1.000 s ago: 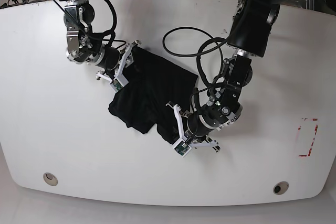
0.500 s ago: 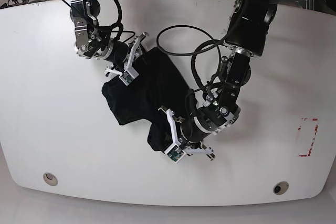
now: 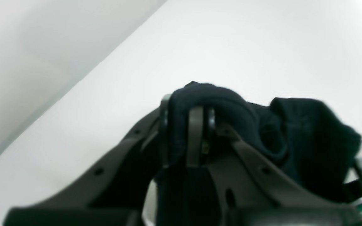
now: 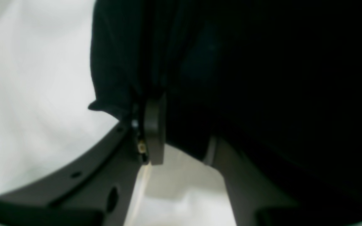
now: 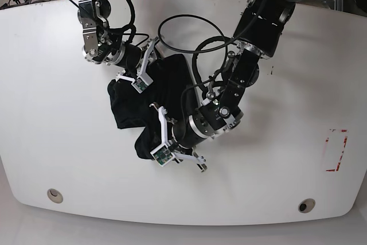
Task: Fold the T-shirt properly
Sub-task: 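Release the left gripper and regrasp the shirt's other edge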
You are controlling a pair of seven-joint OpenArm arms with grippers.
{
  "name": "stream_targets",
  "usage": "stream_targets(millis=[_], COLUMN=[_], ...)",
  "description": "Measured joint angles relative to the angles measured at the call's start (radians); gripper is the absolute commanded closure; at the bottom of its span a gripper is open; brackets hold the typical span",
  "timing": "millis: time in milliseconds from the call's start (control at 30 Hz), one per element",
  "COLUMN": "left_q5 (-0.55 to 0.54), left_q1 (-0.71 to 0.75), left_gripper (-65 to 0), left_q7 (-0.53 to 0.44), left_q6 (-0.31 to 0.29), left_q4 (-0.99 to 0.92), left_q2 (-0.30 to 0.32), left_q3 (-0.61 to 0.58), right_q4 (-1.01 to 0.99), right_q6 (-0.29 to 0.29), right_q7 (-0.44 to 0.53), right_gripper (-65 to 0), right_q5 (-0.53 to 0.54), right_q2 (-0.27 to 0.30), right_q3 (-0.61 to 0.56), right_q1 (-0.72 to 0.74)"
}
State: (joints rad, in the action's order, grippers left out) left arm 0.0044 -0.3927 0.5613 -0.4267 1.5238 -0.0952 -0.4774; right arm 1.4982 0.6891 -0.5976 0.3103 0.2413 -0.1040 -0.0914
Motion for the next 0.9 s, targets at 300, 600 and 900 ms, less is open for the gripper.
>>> stream_targets(millis=[300, 600, 900], left_q5=[-0.003, -0.003, -0.074], left_q1=[0.034, 0.093, 0.133], left_gripper=[-36.1, -47.8, -47.9], left_q7=[-0.010, -0.003, 0.000], left_q6=[0.000, 0.038, 0.048], left_q4=[0.001, 0.002, 0.114], left_q2=[-0.034, -0.046, -0.047], left_q3=[-0.074, -0.085, -0.048], right_q4=[0.000, 0.001, 0.001], right_q6=[0.000, 0.001, 0.003], right_q7=[0.000, 0.000, 0.000], right_gripper=[-16.6, -16.6, -16.5], right_q5=[0.000, 0.001, 0.001], right_q2=[0.000, 0.000, 0.000], right_q3=[0.000, 0.000, 0.000], right_q1=[-0.001, -0.001, -0.001])
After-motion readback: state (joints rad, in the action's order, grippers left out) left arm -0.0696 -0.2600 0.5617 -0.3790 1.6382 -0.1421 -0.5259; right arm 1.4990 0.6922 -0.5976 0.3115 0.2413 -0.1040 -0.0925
